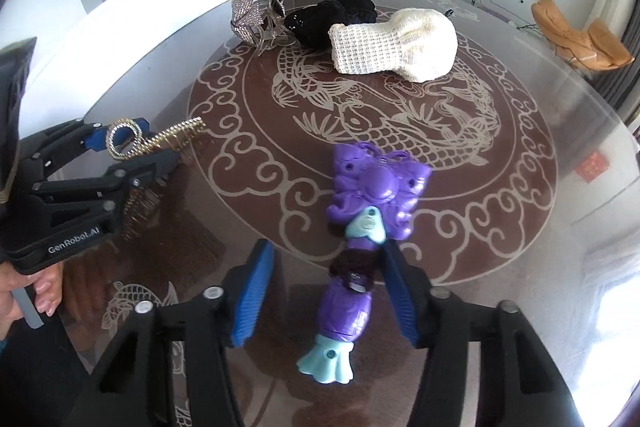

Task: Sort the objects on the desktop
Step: 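Lift the gold clip with the left gripper while the right gripper holds the purple toy, then carry the gold clip and purple toy into the white tray with both grippers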

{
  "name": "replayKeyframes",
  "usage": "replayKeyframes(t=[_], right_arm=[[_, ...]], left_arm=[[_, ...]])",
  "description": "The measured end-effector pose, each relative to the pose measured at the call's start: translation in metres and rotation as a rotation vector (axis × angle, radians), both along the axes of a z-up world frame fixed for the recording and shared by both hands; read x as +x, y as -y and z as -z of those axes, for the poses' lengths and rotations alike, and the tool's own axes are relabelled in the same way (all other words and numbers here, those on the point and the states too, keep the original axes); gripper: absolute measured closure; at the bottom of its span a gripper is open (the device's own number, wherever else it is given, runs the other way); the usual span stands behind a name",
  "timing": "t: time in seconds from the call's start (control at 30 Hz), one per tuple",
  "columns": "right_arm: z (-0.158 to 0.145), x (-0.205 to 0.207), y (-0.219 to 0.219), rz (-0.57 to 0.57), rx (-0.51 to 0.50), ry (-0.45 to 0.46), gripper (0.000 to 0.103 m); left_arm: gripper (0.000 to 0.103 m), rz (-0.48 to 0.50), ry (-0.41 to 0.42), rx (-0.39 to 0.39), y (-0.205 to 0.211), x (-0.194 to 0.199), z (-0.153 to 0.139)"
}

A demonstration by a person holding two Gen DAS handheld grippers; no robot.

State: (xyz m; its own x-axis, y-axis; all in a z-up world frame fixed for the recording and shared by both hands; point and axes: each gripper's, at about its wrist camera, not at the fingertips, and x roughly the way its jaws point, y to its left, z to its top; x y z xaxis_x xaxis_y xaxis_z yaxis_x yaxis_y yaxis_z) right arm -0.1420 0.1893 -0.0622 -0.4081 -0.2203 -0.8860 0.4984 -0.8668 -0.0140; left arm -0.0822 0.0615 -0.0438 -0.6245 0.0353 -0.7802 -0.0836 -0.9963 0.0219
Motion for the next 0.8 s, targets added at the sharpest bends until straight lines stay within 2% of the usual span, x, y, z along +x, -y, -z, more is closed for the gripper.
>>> replayKeyframes(t=[0.03,0.1,0.2,0.33,0.47,0.63,0.8], right_arm=[[0.000,-0.002,-0.002,0.007,-0.006,0.015,0.081],[0.000,-0.005,-0.007,0.025,-0.038,0.049,0.081],[-0.005,-0.004,-0.019,0.051,-0.078,0.047,0.081],[-0.024,-0.004,-0.036,0.100,-0.178,0.032,0.081],[-0.057,-0.006,-0.034,0.104,-0.264,0.002,0.081],[-0.111,-0.016,0.024,-0.002,-0.351,-0.068,0.081],[-0.151,-0.017,0.132,-0.182,-0.449,-0.080,0.081]], left_arm=[[0.057,0.002,-0.003,0.001,0.000,0.001,-0.001],[0.058,0.002,-0.022,0.029,0.002,0.005,-0.006],[0.058,-0.018,-0.061,0.078,0.011,0.012,-0.016],[0.058,-0.051,-0.094,0.185,0.027,0.024,-0.030],[0.058,-0.083,-0.149,0.244,0.047,0.048,-0.060],[0.058,-0.170,-0.247,0.275,0.111,0.071,-0.118],[0.058,-0.327,-0.257,0.232,0.211,0.082,-0.146]])
